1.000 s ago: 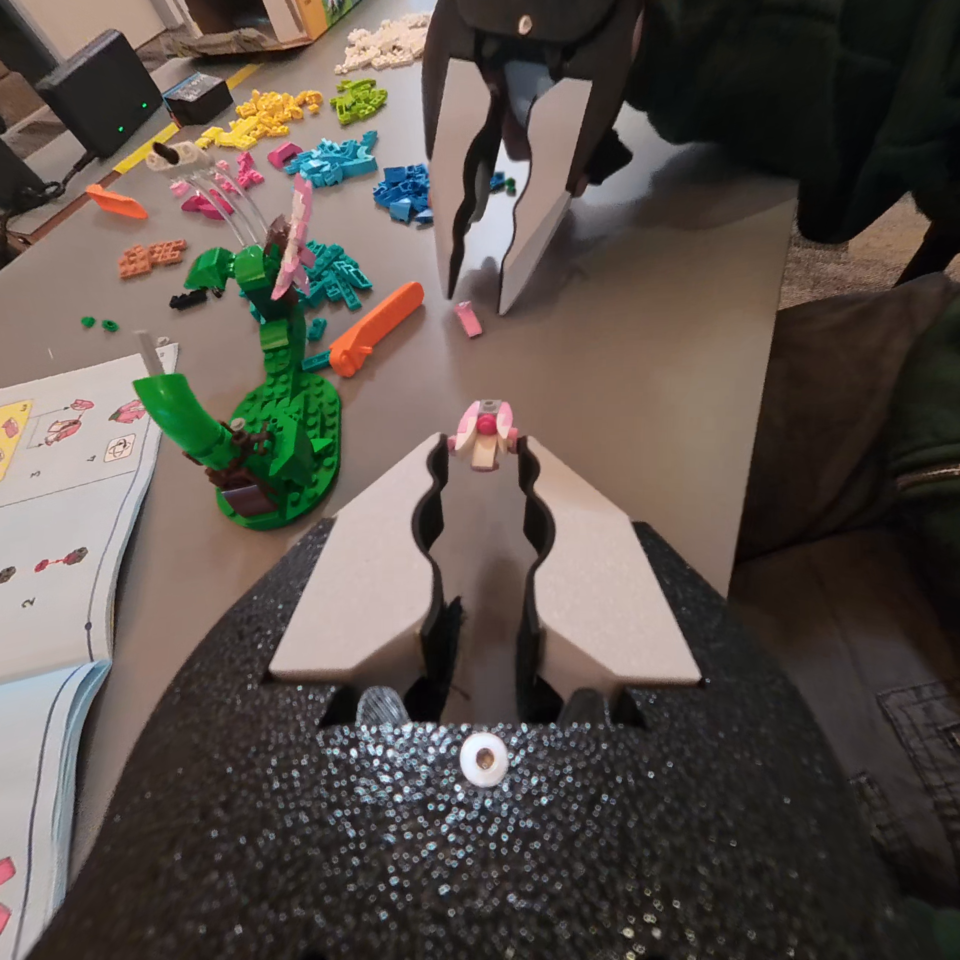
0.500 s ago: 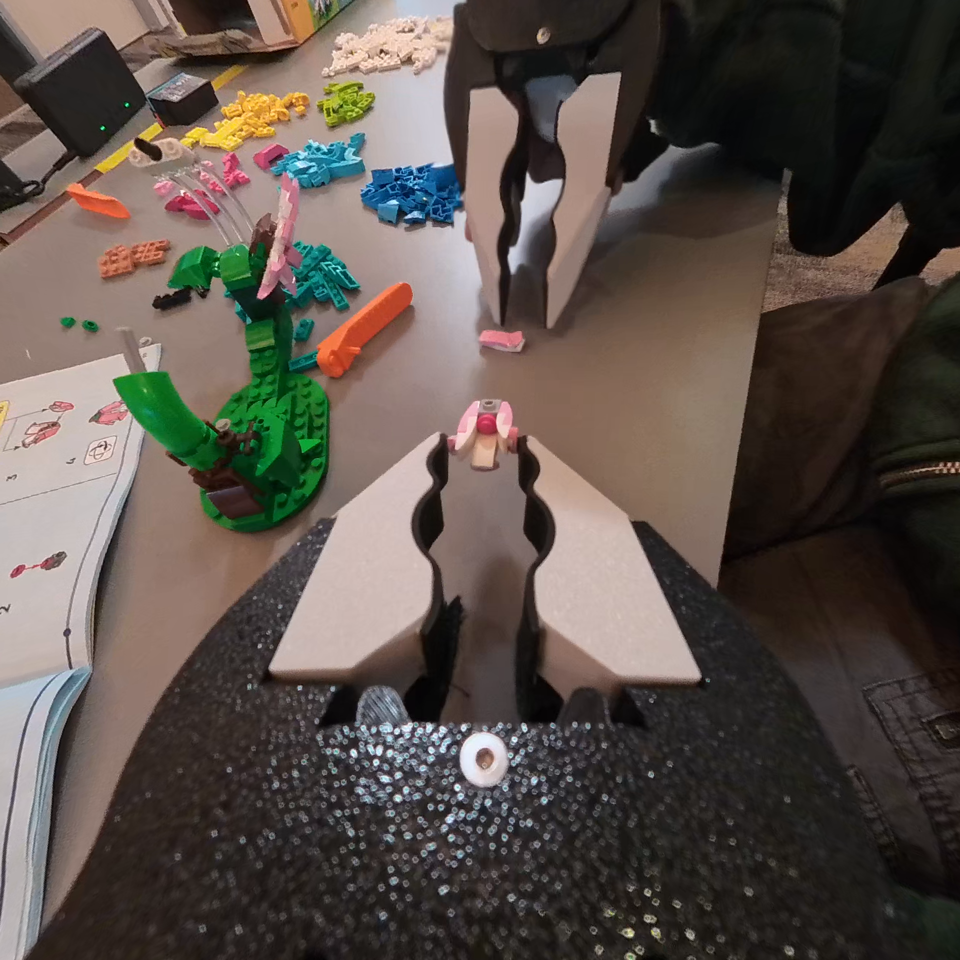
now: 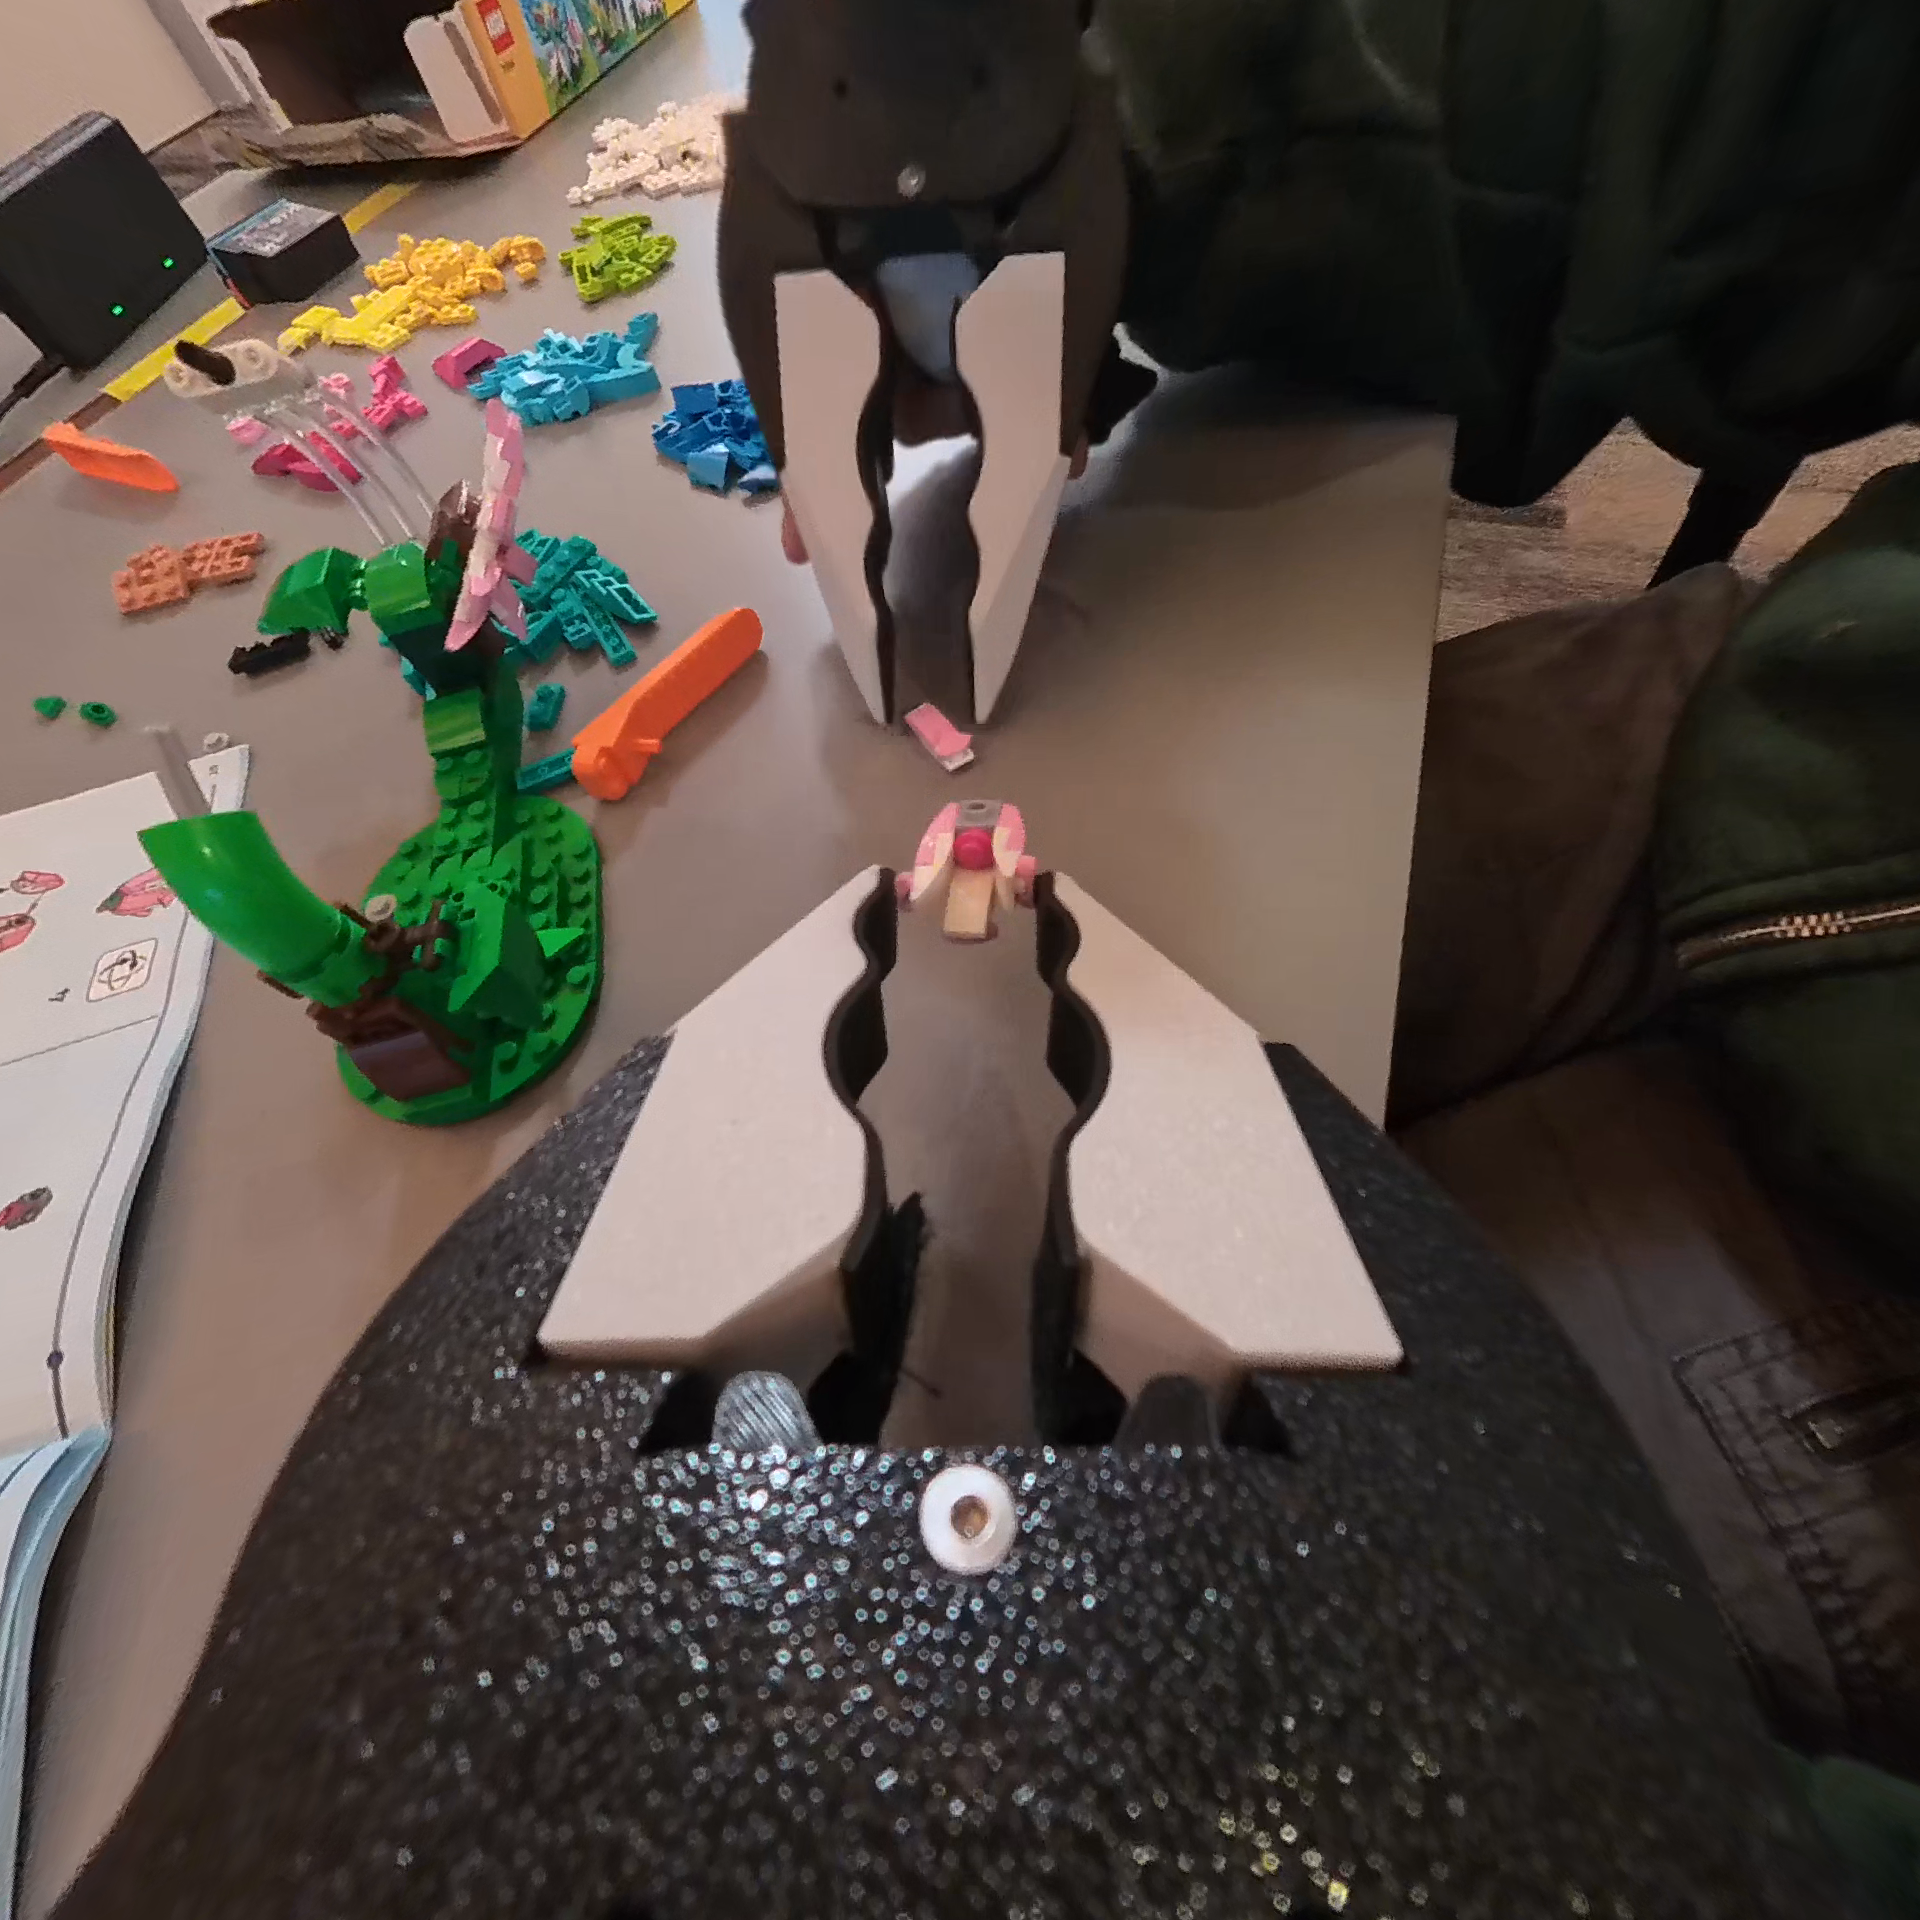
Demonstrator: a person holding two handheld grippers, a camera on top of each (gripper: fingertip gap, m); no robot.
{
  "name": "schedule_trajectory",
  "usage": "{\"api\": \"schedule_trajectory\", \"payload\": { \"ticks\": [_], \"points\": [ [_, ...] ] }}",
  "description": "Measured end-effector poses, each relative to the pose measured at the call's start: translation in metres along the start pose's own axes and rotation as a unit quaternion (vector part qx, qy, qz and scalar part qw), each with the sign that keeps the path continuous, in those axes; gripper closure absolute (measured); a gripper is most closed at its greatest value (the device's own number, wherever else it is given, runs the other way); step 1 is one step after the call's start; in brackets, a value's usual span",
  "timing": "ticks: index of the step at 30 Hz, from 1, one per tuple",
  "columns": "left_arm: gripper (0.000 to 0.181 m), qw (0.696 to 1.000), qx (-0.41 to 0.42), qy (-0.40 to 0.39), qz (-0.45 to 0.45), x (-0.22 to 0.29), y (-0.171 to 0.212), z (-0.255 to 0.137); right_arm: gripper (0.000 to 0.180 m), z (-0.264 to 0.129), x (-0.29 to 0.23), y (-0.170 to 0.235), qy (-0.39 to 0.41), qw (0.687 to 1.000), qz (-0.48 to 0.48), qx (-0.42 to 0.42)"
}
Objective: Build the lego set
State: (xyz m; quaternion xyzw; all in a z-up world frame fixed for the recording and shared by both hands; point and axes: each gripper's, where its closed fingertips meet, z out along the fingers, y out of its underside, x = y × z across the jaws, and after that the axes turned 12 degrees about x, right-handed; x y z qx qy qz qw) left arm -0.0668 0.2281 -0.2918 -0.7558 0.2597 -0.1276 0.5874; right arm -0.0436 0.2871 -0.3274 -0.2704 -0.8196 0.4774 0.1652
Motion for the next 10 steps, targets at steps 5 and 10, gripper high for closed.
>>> {"api": "schedule_trajectory", "payload": {
  "ticks": [5,10],
  "points": [
    [0.156,1.000,0.004,-0.006,-0.003,-0.002,-0.001,0.001,0.173,0.003,0.003,-0.012,0.000,0.999,0.039,0.037],
    [0.156,0.999,0.033,-0.026,-0.012,-0.007,-0.015,0.005,0.173,-0.002,0.001,-0.084,-0.030,0.961,0.177,0.212]
  ]
}}
